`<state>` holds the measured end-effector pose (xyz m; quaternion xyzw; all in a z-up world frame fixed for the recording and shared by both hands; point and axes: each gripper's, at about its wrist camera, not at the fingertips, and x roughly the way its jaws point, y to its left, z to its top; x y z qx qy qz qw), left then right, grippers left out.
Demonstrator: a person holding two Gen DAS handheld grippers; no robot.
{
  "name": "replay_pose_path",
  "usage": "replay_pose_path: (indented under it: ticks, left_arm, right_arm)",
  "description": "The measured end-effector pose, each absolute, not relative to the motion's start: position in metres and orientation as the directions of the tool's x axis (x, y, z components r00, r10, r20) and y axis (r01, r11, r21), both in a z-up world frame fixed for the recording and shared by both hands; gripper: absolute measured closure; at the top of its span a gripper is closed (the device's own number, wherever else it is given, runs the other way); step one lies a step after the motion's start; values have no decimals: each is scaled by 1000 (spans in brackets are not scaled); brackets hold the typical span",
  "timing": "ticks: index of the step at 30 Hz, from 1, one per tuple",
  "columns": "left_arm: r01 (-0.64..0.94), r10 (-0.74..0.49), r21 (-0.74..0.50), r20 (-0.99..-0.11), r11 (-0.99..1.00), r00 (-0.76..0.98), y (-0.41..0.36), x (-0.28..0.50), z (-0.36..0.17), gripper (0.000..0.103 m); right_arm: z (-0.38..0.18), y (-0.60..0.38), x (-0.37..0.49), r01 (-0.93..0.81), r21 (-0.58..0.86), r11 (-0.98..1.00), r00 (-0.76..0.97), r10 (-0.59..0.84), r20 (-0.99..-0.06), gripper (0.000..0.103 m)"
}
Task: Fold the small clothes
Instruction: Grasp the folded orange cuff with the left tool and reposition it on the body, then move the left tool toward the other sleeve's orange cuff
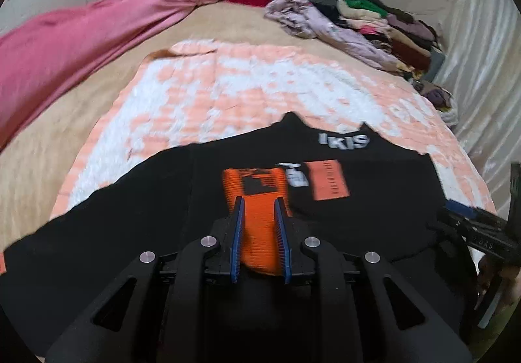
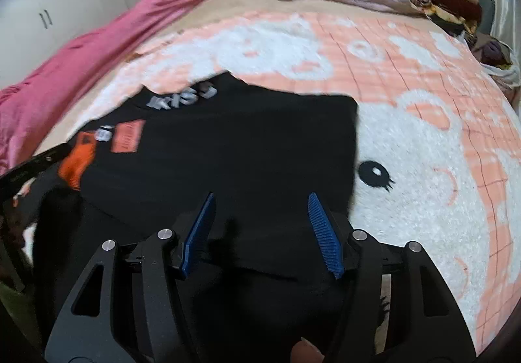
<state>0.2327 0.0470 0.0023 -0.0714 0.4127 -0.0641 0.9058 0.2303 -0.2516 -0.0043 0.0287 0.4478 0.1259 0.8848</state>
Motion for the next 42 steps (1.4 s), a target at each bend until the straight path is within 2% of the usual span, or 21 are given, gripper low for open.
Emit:
replay_pose_path:
  ticks: [1, 4, 8, 16, 24, 26, 34, 37, 39, 42]
  left_arm:
    - [73, -182, -178, -737, 981, 651, 43, 232, 3, 83]
    - [131, -200, -152, -748, 980, 633, 23, 227, 0, 71]
    - [152, -170, -99, -798, 983, 578, 7, 229, -23, 60]
    - [147, -169, -104, -816, 984, 554, 8, 230, -34, 57]
    - [149, -176, -110, -810, 983, 559, 7, 229, -28, 52]
    - [148, -178, -113, -809, 982, 560, 8, 229, -27, 47]
    - [121, -155, -104, -796, 987, 585, 13, 225, -15, 39]
    - [116, -151, -101, -790, 988, 594, 15, 223, -11, 31]
    - [109, -144, -98, -784, 989, 604, 18, 219, -8, 30]
    - [98, -143, -105, -775, 990, 615, 25, 212, -4, 23]
  right_arm:
    - [0, -247, 227, -213, 163, 963, 576, 259, -775, 51]
    - [6, -235, 221, -254, 156, 955, 583, 279, -763, 51]
    - [5, -222, 217, -287, 150, 946, 569, 294, -768, 51]
    - [-24, -215, 224, -272, 119, 955, 499, 246, -831, 51]
    - [-22, -216, 222, -275, 131, 953, 504, 259, -824, 49]
    - [-19, -215, 221, -279, 141, 950, 510, 271, -817, 47]
    - [-4, -213, 216, -298, 156, 942, 537, 301, -788, 34]
    - [2, -214, 213, -299, 160, 941, 549, 307, -778, 26]
    - [5, -213, 212, -298, 160, 941, 561, 308, -769, 23]
    - [9, -210, 210, -307, 157, 939, 570, 314, -759, 19]
